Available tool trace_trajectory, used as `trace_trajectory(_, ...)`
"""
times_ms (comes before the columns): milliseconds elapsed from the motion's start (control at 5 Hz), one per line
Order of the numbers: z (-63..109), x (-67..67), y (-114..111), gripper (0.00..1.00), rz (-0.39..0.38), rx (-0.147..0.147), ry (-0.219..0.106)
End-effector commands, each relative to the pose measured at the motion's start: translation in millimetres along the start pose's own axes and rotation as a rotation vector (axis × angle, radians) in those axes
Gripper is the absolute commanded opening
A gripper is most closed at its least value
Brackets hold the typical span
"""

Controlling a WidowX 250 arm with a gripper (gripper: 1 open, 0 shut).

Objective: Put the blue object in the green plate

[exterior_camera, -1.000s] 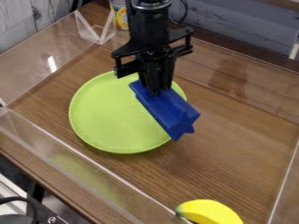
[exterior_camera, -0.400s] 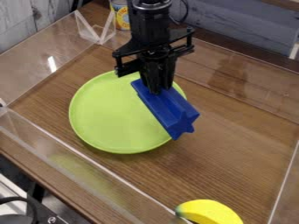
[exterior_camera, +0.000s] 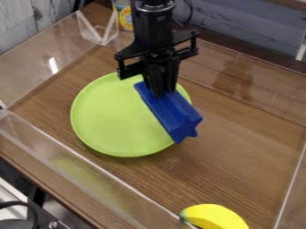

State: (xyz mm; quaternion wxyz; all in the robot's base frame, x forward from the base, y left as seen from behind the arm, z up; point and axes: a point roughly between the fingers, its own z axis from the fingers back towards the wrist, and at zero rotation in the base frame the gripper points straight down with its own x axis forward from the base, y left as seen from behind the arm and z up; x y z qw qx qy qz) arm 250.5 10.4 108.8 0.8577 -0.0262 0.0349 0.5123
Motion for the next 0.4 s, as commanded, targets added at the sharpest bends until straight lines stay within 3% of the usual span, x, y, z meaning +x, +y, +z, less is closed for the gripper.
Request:
trace_trajectory(0, 7.9, 4.2, 0.8, 0.00, 0.000, -0.029, -0.022)
trace_trajectory(200, 7.1, 4.2, 1.2, 0.00, -0.011, -0.030, -0.025)
